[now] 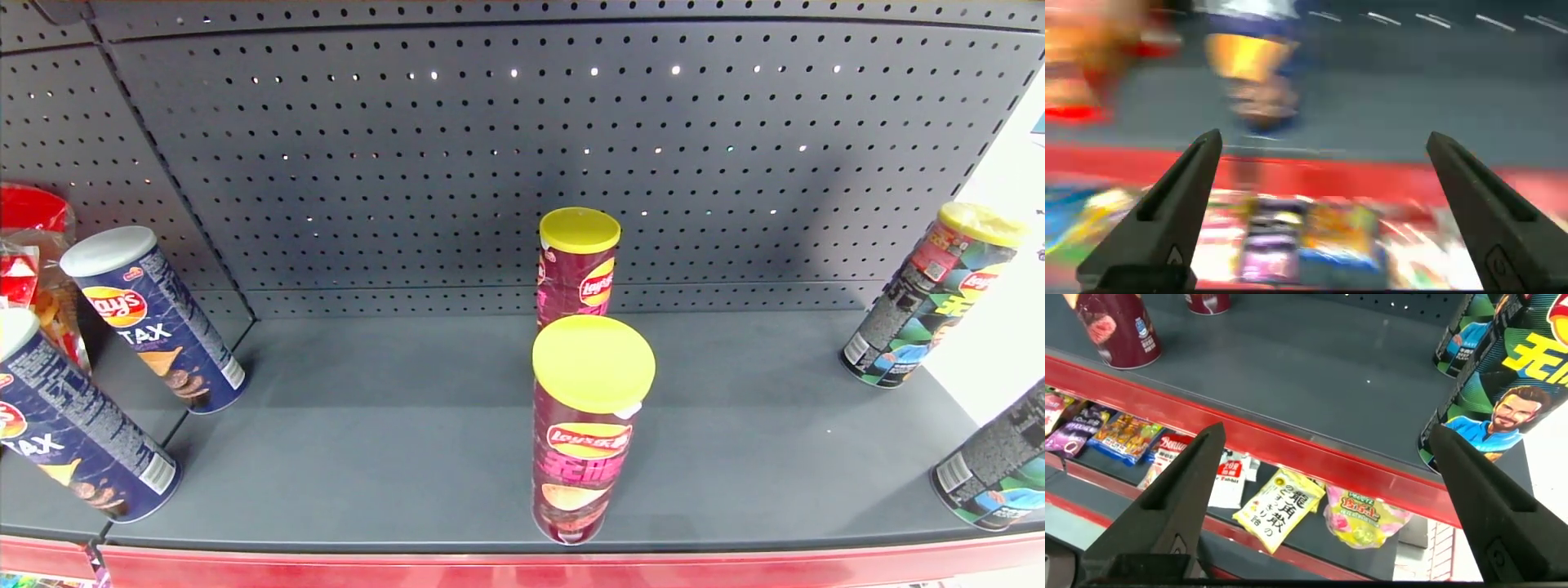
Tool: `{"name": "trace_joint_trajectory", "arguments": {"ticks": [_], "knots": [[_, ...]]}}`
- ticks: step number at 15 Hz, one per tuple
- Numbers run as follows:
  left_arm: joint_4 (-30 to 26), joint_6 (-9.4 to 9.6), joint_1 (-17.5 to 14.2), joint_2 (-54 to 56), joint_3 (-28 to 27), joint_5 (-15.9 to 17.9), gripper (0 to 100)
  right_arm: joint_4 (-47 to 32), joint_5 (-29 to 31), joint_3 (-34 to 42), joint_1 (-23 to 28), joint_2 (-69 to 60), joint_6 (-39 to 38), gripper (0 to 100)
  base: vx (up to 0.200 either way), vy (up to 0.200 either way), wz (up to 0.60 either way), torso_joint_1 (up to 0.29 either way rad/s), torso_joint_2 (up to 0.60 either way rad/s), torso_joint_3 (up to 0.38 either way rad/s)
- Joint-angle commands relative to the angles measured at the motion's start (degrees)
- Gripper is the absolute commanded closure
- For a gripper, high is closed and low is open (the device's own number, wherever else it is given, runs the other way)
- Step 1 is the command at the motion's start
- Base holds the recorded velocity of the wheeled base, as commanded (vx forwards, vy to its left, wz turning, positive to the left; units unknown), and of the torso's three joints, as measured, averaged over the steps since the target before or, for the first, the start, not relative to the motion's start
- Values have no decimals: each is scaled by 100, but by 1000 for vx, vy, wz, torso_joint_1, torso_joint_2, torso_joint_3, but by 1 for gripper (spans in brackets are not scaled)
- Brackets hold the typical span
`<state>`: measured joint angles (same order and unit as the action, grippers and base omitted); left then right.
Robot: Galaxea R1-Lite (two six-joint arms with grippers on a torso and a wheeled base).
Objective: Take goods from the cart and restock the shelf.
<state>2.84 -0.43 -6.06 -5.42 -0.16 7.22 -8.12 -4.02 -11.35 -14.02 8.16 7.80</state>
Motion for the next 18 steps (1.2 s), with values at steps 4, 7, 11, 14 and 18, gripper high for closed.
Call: {"name": "trace_joint_trajectory", "arguments": {"ticks": [4, 7, 11, 14, 18], "knots": [[-38, 95, 228, 77, -2, 69, 0, 3, -11, 1, -13, 28, 2, 0, 0, 0, 0, 0, 0, 0], [-64, 34, 500, -46, -2, 61, 0, 12, -2, -34, -4, 37, 2, 0, 0, 0, 0, 0, 0, 0], [-47, 289, 808, 208, -2, -282, 0, 3, -28, -25, -13, 46, 2, 0, 0, 0, 0, 0, 0, 0], [-284, 51, 597, 542, 16, -950, 0, 12, -20, -25, -13, 46, 2, 0, 0, 0, 0, 0, 0, 0], [-293, 60, 597, 542, 16, -933, 0, 21, -72, -104, -22, 292, 2, 0, 0, 0, 0, 0, 0, 0]]}}
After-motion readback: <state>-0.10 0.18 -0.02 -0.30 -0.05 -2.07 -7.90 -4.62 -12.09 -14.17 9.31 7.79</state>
